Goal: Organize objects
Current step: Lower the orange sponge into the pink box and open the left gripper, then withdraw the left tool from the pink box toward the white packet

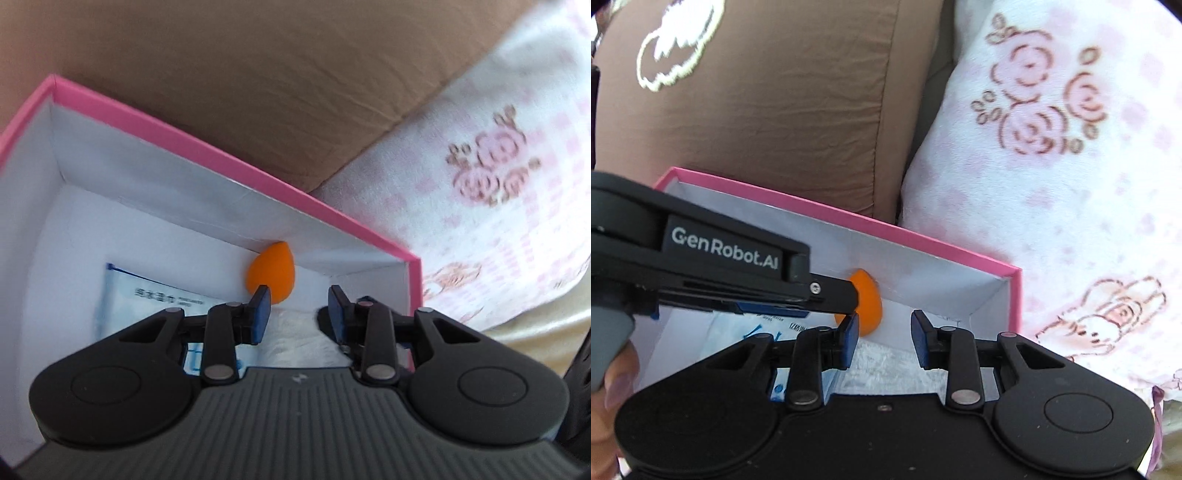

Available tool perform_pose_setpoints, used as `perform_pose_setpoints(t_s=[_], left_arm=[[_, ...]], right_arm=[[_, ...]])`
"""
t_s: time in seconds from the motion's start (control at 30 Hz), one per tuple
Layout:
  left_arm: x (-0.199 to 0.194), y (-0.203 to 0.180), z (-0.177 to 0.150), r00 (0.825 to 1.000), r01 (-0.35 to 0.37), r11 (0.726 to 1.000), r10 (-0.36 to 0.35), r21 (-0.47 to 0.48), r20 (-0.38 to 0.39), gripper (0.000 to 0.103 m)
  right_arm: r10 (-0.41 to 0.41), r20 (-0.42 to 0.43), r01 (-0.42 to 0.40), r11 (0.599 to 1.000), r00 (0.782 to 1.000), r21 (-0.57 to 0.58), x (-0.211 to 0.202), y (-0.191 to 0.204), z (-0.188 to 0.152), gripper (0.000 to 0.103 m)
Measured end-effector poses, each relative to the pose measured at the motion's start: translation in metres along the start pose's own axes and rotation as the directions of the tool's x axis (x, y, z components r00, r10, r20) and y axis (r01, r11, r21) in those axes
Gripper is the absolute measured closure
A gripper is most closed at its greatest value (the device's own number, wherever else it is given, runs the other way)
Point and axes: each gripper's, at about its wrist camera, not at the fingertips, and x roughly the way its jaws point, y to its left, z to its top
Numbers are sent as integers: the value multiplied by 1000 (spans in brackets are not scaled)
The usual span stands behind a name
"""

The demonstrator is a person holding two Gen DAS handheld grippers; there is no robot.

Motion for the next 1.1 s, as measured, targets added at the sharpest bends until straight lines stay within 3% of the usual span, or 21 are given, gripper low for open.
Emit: perform_pose_setpoints(t_s=[0.2,0.37,0.6,0.83,1.1], left_arm=[[-26,-13,-10,999,-39,995,40,91,-14,71],[-51,-32,-21,985,-164,961,172,223,-18,71],[-104,-33,-35,988,-140,954,151,265,-23,71],[-146,-55,-49,985,-157,919,172,362,-7,70],[-196,-74,-80,984,-166,884,178,437,14,67]], right_arm=[[81,15,-82,995,997,52,-33,-5,-13,68],[125,26,-127,989,992,73,-64,0,-23,67],[141,30,-144,983,990,114,-100,15,-41,65],[161,69,-168,980,985,105,-155,20,-54,62],[206,101,-215,972,973,96,-187,25,-67,57]])
